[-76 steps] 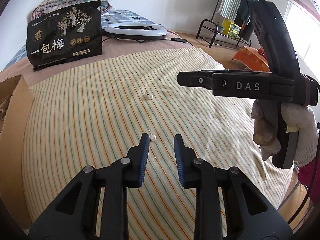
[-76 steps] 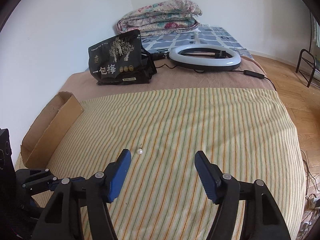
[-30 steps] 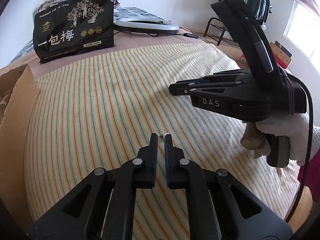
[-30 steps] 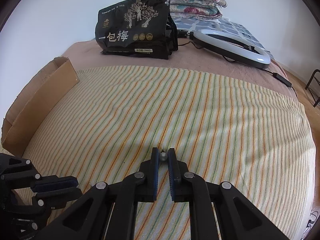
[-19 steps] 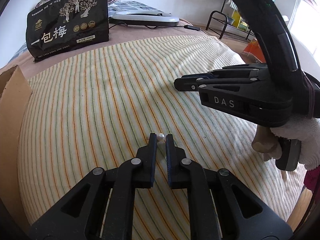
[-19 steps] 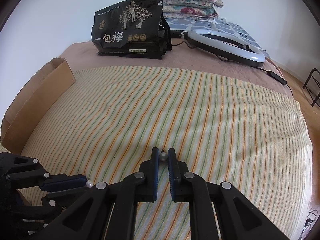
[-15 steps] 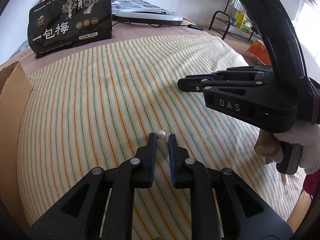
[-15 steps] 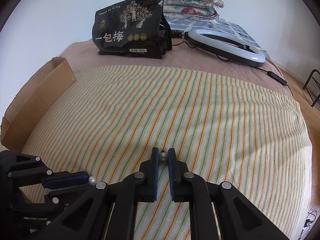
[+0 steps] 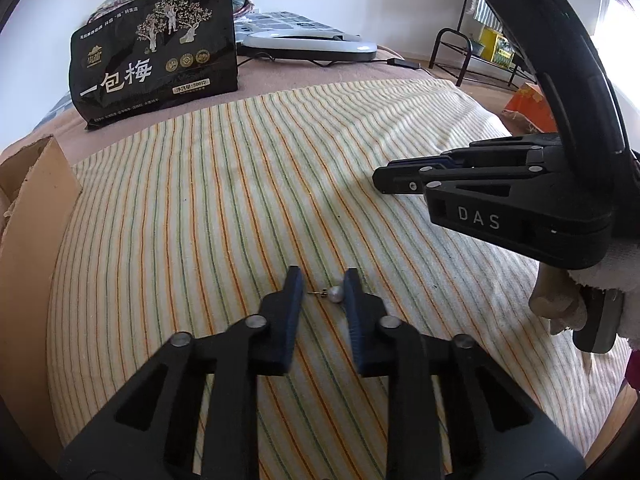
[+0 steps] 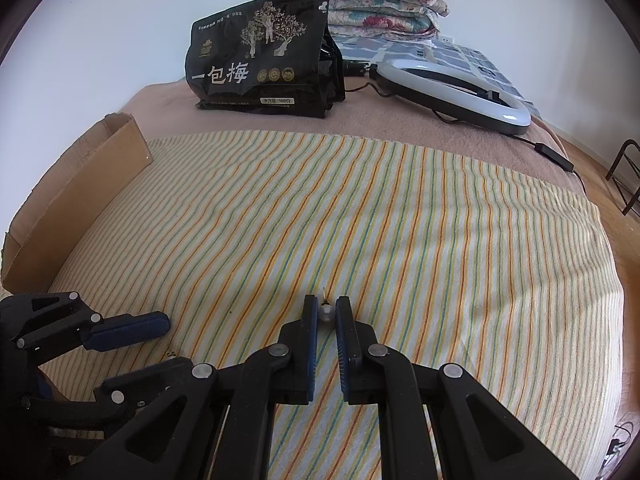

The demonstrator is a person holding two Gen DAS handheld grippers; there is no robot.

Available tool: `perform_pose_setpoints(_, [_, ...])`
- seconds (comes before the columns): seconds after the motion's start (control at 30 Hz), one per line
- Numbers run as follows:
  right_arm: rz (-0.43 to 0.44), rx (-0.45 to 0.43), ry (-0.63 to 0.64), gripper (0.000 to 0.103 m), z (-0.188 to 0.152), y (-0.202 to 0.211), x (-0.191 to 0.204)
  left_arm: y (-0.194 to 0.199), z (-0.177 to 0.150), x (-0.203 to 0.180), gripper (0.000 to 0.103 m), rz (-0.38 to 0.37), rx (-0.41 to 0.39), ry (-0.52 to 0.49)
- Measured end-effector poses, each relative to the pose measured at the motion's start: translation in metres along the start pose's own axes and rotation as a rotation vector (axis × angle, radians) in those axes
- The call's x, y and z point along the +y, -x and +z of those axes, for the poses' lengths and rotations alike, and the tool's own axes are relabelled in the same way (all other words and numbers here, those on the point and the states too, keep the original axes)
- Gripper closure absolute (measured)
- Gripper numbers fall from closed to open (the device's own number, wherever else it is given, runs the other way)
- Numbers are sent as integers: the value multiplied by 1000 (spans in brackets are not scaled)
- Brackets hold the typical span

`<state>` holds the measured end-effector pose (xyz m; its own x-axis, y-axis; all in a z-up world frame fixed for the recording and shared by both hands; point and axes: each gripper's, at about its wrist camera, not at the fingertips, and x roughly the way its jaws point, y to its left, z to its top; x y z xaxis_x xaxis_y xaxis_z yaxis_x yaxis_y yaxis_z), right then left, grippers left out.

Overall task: Organize jewelry
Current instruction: 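Grasp a pearl earring with the left tool while the right tool grasps the other earring, then carry both held pearl earrings over the cardboard box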

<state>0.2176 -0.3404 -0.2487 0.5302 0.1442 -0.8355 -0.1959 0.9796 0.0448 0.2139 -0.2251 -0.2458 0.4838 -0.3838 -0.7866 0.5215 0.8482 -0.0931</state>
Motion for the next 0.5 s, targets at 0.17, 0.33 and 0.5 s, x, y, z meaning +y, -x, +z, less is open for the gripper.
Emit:
perform_pose_setpoints(0.17, [4,-4,0,96,-1,2,1,4,-1,0,87,-11,-9,-2])
perform_pose_setpoints(0.33, [11,-21,-10,96,-2,13,2,15,-1,1,87,-17,-28,9])
perform_pose_setpoints(0.5, [7,-45,-17,96,-1,30,2,31,0,7,87,-18,-52,22])
